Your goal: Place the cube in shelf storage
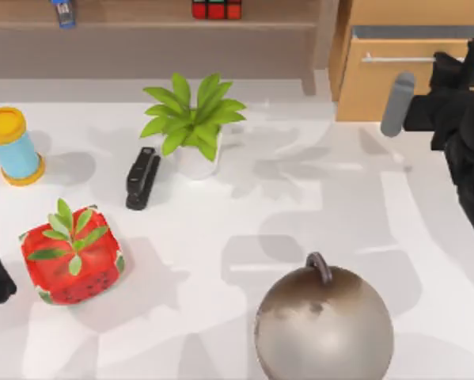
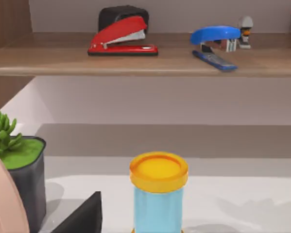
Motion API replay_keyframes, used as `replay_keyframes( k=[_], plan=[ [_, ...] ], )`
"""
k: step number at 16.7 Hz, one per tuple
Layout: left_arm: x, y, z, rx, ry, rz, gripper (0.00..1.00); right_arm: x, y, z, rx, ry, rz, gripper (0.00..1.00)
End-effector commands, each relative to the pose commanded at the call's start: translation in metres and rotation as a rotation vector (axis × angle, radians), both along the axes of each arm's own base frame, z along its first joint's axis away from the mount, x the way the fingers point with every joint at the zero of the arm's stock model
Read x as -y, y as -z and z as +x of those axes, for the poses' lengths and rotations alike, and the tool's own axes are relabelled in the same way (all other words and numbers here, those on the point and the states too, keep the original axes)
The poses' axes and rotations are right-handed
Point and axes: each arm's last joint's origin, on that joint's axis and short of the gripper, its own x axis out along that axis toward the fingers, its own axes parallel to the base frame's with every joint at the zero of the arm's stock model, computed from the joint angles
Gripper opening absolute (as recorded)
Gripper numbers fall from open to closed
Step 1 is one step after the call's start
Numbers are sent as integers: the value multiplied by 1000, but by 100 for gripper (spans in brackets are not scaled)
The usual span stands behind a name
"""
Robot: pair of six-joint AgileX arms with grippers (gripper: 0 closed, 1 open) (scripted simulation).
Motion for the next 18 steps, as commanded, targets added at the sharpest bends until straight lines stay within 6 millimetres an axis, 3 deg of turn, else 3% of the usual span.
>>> replay_keyframes(
  k=[6, 11, 18],
  plan=[
    [0, 0, 0, 0, 0, 0, 100, 1, 0, 39, 0, 0, 0, 0],
    [0, 0, 0, 0, 0, 0, 100, 1, 0, 41, 0, 0, 0, 0],
    [0, 0, 0, 0, 0, 0, 100, 1, 0, 41, 0, 0, 0, 53]
  ],
)
